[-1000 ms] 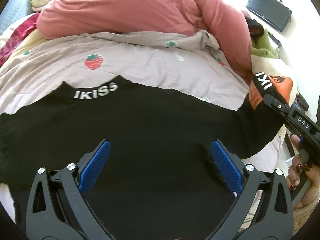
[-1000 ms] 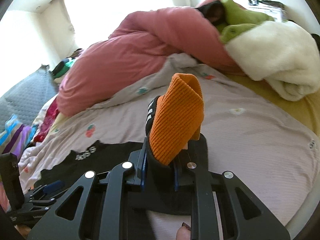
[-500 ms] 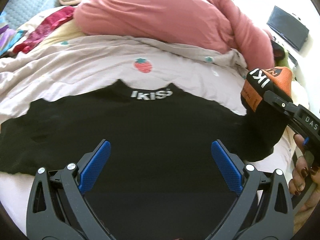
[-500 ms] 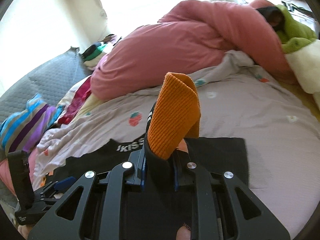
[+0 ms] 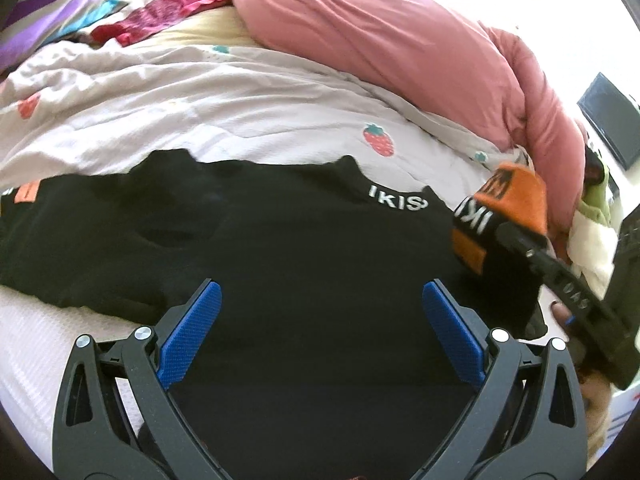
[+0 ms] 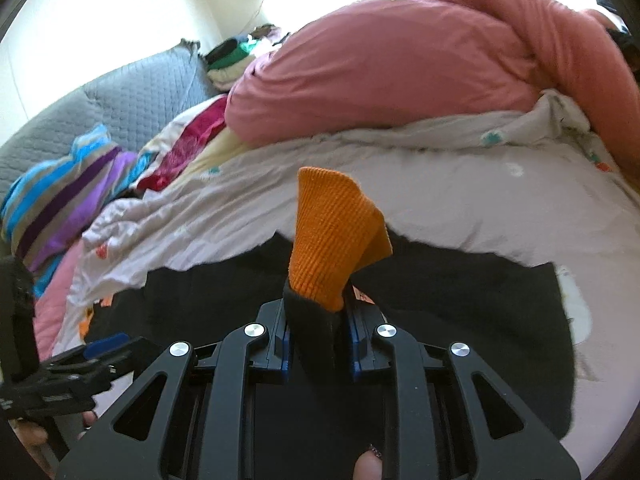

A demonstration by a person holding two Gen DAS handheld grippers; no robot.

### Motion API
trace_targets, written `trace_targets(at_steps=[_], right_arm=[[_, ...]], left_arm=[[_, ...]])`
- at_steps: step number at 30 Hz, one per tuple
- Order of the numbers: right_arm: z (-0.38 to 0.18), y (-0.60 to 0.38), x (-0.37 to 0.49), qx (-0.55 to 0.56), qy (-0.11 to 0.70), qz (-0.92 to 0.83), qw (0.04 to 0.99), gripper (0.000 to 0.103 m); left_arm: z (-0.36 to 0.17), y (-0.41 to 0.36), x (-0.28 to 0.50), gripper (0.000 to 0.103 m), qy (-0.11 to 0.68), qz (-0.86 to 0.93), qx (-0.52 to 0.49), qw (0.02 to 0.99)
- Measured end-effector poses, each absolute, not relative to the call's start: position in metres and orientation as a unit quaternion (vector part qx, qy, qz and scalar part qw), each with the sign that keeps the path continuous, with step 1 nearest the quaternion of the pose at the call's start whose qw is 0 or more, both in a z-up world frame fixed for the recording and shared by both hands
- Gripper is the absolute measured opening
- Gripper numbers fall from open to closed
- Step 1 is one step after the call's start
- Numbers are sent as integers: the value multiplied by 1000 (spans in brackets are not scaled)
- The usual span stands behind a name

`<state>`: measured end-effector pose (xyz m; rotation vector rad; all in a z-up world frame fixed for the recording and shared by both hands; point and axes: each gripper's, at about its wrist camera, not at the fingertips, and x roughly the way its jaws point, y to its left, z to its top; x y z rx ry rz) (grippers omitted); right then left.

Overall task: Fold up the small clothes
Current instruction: 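Lift the sleeve with the right tool and carry it across the shirt body, then lay the cuff on the shirt body and open the right tool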

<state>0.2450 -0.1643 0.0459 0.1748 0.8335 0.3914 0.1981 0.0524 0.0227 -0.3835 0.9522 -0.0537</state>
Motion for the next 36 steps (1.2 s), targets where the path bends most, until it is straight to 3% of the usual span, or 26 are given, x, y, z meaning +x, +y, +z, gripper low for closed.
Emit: trace_targets(at_steps=[4, 6, 16, 17, 19, 24, 26, 28, 30, 36], right_arm=[[39, -155, 243, 88, 410, 206, 884, 32], [39, -153, 239, 92, 409, 223, 880, 41], [42, -199, 228, 72, 409, 178, 892, 42], [41, -203, 227, 70, 409, 174, 893, 43], [37, -215, 224, 72, 414, 162, 893, 43], [30, -237, 219, 77, 424, 145, 891, 43], [30, -245, 216, 78, 425, 138, 891, 43], [30, -253, 215, 81, 426, 129, 892, 43], [30, -263, 212, 85, 425, 118, 893, 43], [28, -282, 210, 93, 427, 97, 894, 43]], left_arm=[[19, 59, 195, 95, 459, -25, -195, 867], [17, 59, 195, 95, 461, -28, -198, 864], [-10, 29, 205, 91, 494, -87, -224, 836], [-13, 24, 206, 88, 497, -94, -229, 831], [-20, 15, 209, 71, 507, -103, -236, 823], [-35, -1, 219, 65, 523, -97, -236, 813], [-39, -6, 223, 48, 525, -91, -232, 814], [-39, -11, 227, 13, 520, -92, -225, 819], [-37, -12, 229, 0, 515, -97, -229, 820], [-11, -4, 228, 0, 481, -103, -208, 846]])
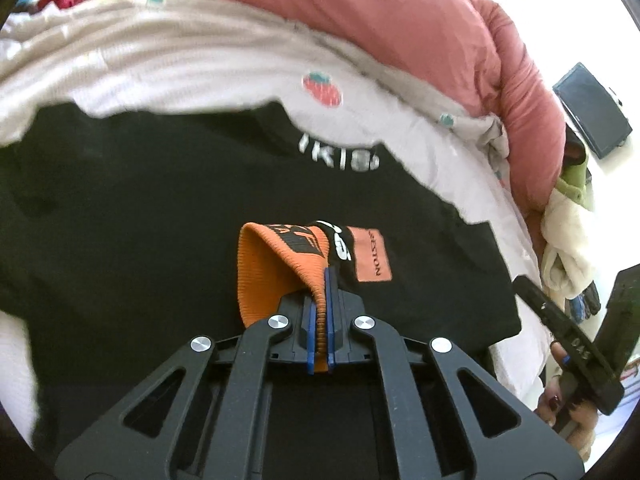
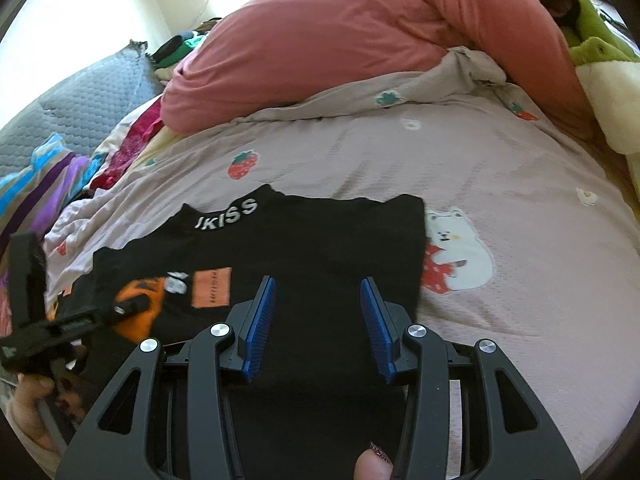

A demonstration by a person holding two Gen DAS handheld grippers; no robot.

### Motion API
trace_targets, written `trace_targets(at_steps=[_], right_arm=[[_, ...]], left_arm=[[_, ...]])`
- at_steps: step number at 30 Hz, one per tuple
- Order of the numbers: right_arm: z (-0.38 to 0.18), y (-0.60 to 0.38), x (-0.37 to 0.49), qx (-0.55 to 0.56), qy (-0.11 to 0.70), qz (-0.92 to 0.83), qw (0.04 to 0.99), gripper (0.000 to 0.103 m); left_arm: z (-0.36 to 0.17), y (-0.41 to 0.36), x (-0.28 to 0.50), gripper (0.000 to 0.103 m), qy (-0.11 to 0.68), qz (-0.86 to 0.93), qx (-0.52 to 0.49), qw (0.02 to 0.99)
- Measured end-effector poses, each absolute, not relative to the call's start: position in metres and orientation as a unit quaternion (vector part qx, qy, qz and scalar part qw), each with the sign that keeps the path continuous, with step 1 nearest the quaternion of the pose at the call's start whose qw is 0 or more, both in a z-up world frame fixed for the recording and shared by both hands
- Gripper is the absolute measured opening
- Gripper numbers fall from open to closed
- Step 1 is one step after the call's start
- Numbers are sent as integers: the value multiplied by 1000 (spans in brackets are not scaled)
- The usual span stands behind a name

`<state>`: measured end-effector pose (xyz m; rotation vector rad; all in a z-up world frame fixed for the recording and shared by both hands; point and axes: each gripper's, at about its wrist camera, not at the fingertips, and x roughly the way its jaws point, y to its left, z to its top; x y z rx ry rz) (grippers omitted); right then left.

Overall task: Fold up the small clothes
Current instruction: 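Lay the cuff on the shirt body and open the right tool, then move the left tool to the other sleeve's orange cuff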

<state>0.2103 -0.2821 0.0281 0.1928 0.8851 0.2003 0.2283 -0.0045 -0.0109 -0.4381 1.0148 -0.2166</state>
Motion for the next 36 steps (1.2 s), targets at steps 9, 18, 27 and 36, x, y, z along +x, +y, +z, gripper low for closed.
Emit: trace_targets(at_steps=[9, 18, 27, 36], right_arm=[[24, -272, 213, 75, 433, 106, 892, 43], [2, -228, 222, 11, 464, 126, 877, 43], [-30, -213, 225, -46, 510, 116, 851, 48], [-17, -214, 216, -24, 492, 148, 858, 56]], left_arm=[[26, 41, 213, 0, 441, -42, -170, 880], [14, 60, 205, 26, 453, 3, -161, 877], [-28, 40, 212, 27, 511, 11, -106, 853], [-14, 52, 196, 28, 491, 17, -117, 863]])
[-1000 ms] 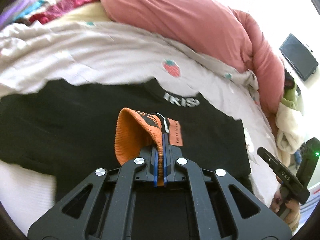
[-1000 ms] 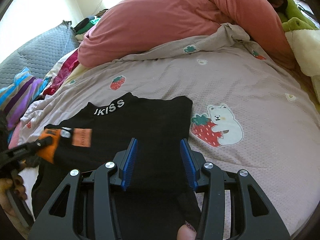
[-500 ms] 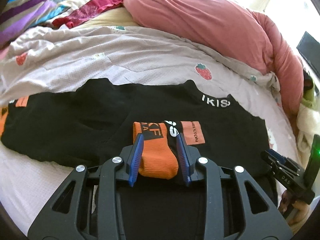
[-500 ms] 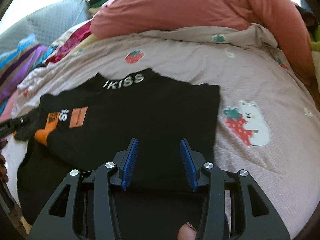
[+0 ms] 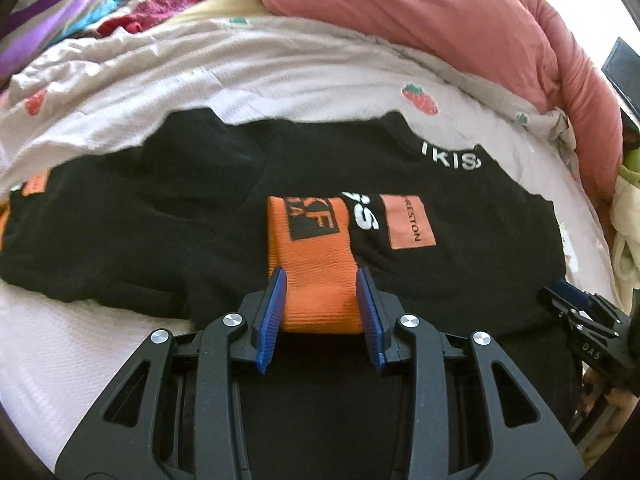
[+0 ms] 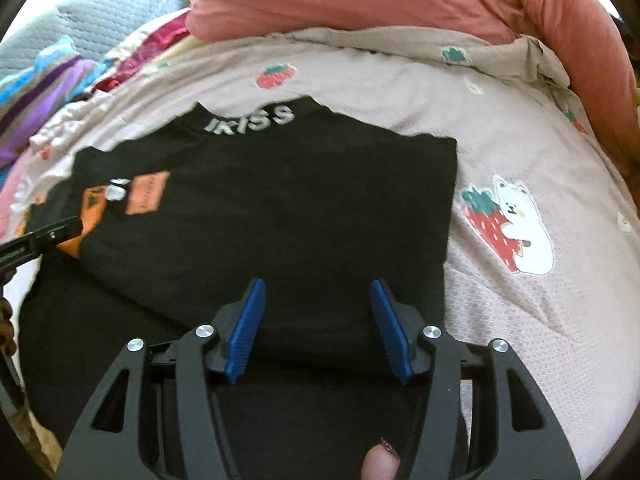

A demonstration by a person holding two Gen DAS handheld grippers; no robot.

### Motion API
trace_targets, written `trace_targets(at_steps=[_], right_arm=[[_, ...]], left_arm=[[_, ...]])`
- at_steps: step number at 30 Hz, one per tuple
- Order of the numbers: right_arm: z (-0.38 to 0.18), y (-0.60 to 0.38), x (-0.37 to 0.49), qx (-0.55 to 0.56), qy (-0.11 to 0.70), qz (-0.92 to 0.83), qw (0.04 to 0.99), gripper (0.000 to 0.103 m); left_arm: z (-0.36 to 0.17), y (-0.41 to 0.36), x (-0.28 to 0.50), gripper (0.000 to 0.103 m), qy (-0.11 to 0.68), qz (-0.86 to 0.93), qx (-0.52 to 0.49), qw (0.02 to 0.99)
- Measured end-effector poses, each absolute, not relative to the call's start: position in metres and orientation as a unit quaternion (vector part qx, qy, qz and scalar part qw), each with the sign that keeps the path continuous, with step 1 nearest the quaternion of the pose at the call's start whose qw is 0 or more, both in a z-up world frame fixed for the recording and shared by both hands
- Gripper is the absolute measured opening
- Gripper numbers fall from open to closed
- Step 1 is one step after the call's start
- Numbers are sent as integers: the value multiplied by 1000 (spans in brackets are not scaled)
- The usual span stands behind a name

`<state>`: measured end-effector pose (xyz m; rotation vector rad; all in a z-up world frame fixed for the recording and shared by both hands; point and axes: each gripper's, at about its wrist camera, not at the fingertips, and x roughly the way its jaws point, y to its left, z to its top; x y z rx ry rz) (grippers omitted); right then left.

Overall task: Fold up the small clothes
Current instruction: 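Move the left tool to the other sleeve's orange cuff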

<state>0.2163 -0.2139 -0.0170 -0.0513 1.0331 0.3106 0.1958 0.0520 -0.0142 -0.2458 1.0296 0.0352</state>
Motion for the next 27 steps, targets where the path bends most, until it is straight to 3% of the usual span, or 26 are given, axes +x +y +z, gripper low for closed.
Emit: trace_targets(at_steps=[2, 5, 11, 14, 19, 22, 27], right_arm=[[-10, -209, 214, -20, 485, 162, 859, 60], [-1, -200, 211, -21, 477, 177, 861, 63], [14, -180, 206, -18, 461, 205, 863, 66], [24, -170, 200, -18, 449, 219, 866, 77], [38, -151, 193, -29, 433, 241, 868, 77], [44, -141, 189, -34, 428, 249, 868, 77], [52, -121, 182, -43, 417, 264, 868, 77]], left_arm=[[-6, 56, 190, 28, 483, 22, -120, 867], [4, 62, 181, 40, 472, 31, -122, 872], [17, 71, 164, 40, 459, 49, -116, 879], [24, 75, 154, 44, 452, 59, -111, 883], [37, 84, 139, 45, 434, 69, -116, 891], [44, 92, 131, 53, 424, 83, -111, 895], [51, 105, 116, 53, 414, 103, -106, 898]])
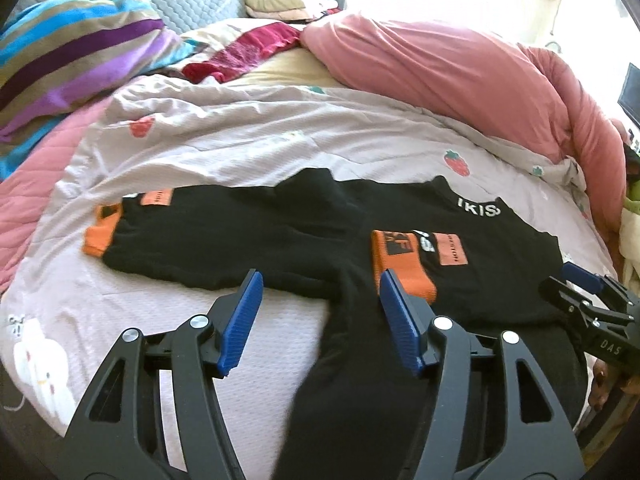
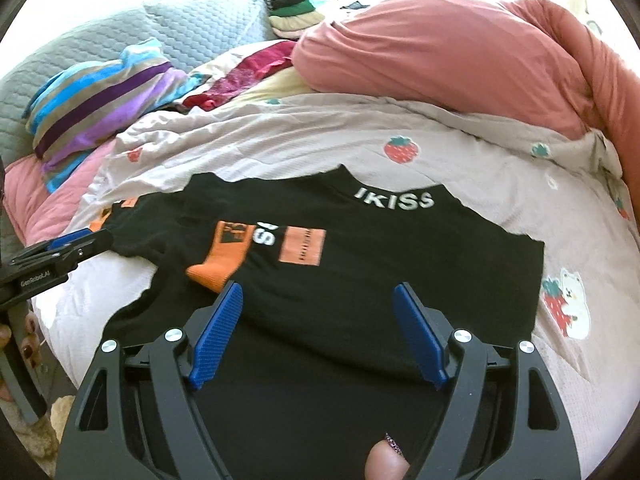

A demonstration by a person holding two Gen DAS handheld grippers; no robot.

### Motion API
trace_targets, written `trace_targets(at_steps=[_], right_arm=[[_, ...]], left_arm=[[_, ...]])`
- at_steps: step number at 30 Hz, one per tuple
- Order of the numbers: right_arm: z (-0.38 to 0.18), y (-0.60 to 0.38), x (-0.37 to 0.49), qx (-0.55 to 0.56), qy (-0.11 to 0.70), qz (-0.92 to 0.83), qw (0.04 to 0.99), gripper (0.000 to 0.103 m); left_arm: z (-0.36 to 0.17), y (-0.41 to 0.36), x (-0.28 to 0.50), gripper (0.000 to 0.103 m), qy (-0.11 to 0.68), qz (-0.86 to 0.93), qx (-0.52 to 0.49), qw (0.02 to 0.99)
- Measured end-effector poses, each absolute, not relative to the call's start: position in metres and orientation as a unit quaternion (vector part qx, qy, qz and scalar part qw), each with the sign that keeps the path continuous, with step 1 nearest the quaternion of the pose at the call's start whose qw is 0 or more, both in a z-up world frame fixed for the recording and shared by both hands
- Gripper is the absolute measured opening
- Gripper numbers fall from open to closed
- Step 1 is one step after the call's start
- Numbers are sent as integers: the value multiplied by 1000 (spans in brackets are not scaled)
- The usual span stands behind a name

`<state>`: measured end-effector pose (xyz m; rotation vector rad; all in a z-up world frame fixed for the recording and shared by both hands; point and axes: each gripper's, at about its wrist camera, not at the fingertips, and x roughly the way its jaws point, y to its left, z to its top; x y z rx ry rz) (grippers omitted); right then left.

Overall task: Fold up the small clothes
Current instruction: 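Move the left tool to the other sleeve's orange cuff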

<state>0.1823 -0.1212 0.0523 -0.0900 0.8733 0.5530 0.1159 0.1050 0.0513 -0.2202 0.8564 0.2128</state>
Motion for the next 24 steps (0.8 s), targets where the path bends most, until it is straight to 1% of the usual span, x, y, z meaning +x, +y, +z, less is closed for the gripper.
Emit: trace_targets(at_steps=[4, 16, 17, 18, 23, 24], right_arm=[[58, -106, 178, -48, 411, 277, 867, 77], [68, -49, 169, -75, 400, 319, 856, 77], [68, -43, 168, -76, 399, 322, 855, 80], [68, -39, 168, -77, 398, 325, 854, 85], [68, -15, 166, -88, 395, 340, 849, 86], [68, -15, 166, -88, 395, 340, 849, 86]], left_arm=[[55, 116, 104, 55, 405, 119, -103, 901], [60, 155, 80, 57, 391, 158, -112, 900], [59, 159, 79, 57, 392, 163, -111, 899], [58, 161, 78, 57, 392, 166, -111, 898], [52, 178, 74, 57, 398, 182, -117, 891], [51, 181, 74, 61, 399, 184, -119, 890]])
